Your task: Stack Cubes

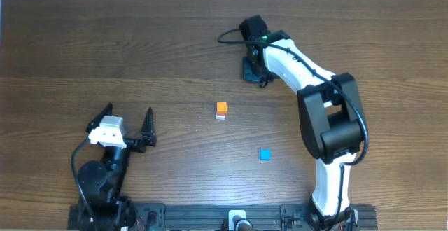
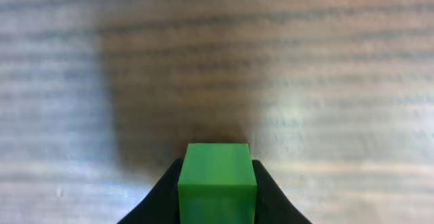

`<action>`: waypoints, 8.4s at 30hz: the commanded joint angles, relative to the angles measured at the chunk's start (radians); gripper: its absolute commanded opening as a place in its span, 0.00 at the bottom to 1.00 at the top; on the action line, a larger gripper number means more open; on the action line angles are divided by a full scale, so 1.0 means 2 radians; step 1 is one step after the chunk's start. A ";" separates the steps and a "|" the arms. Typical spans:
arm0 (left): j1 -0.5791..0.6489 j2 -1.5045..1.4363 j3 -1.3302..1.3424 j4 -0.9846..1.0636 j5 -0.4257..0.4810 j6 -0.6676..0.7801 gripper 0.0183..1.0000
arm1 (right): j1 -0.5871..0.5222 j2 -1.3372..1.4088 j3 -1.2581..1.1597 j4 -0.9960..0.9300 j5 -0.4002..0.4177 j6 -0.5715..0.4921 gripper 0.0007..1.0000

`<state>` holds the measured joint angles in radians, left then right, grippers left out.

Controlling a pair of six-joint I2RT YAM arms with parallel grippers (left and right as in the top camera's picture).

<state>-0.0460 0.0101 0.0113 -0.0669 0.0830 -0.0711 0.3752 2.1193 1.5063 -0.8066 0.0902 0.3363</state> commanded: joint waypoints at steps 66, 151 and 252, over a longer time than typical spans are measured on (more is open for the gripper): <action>0.003 -0.004 -0.002 0.000 0.007 0.006 1.00 | 0.196 -0.093 0.009 -0.120 0.004 0.194 0.08; 0.003 -0.004 -0.002 0.000 0.007 0.006 1.00 | 0.181 -0.339 -0.437 0.061 -0.020 0.204 0.62; 0.003 -0.004 -0.002 0.000 0.007 0.006 1.00 | 0.189 -0.085 0.082 -0.193 0.021 0.204 0.01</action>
<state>-0.0460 0.0101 0.0113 -0.0669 0.0830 -0.0711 0.7589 1.9388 1.6505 -1.1954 0.1085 0.7368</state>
